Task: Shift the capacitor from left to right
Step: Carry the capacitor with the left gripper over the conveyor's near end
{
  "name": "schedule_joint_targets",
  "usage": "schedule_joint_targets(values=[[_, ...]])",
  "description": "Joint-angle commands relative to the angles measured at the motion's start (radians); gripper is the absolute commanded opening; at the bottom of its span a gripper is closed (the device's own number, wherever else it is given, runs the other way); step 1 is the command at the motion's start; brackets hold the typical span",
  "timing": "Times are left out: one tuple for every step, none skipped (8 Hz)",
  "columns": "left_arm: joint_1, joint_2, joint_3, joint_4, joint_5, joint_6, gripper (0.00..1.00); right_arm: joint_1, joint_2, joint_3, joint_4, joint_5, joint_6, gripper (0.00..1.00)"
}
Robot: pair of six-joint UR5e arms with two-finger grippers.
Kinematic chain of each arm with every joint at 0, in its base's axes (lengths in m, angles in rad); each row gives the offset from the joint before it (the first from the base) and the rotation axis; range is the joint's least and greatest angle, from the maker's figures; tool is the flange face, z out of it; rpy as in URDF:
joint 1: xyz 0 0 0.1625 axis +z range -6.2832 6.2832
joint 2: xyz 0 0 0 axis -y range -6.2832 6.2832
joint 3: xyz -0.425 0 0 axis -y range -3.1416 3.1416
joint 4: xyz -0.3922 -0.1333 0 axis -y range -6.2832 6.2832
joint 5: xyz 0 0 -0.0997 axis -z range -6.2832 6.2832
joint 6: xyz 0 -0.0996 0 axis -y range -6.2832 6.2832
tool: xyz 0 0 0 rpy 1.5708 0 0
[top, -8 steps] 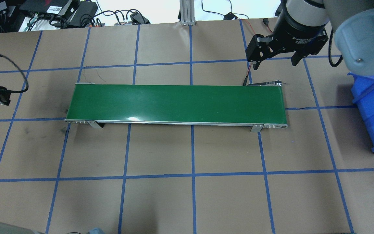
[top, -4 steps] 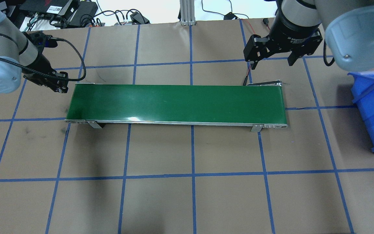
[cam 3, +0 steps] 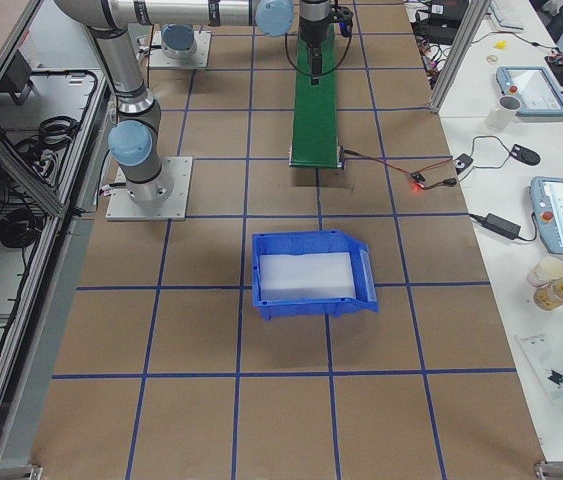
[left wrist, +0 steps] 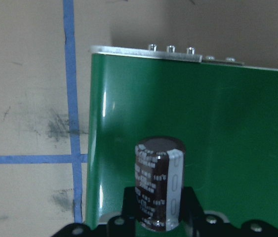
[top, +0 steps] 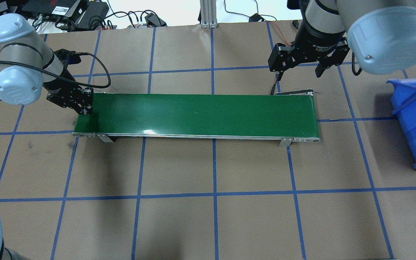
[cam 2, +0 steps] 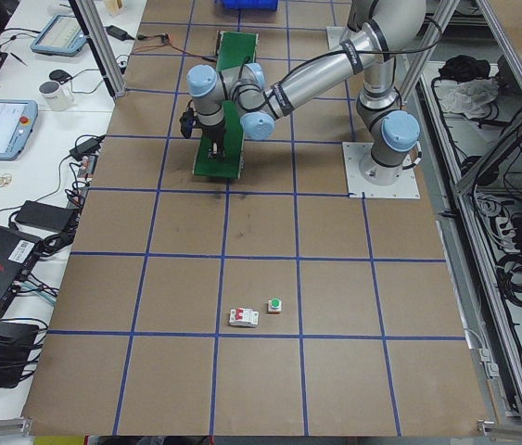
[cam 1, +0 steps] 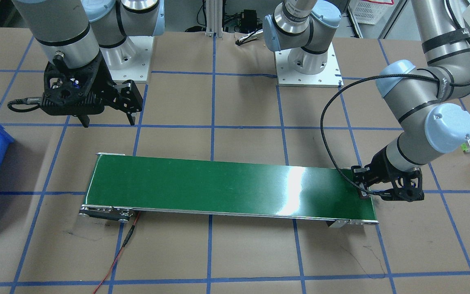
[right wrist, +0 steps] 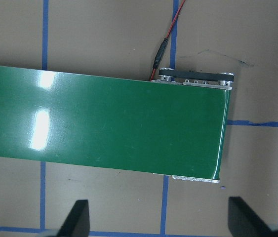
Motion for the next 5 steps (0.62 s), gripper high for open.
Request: schedule_joint_targets(values=[[-0.011, -0.022, 0.001, -0.019, -0.003, -0.09, 0.0, -0.005, 0.022, 0.0, 0.002, -0.002, 0.001, 1.0], [-0.011, -0.029, 0.001, -0.013, -0.008, -0.095, 0.38, -0.005, 0.022, 0.0, 0.004, -0.002, -0.002, 1.0], [-0.018, -0.023, 0.002, -0.015, -0.008, -0.099, 0.93, -0.005, 0.023, 0.002, 0.007, -0.002, -0.002, 1.0], [-0.032, -0.011, 0.005, -0.028, -0.008, -0.107, 1.0, -0.005, 0.023, 0.002, 0.007, -0.002, -0.002, 1.0], [-0.078, 0.016, 0.007, -0.03, 0.006, -0.108, 1.0, -0.005, 0.023, 0.011, 0.007, -0.002, -0.002, 1.0]])
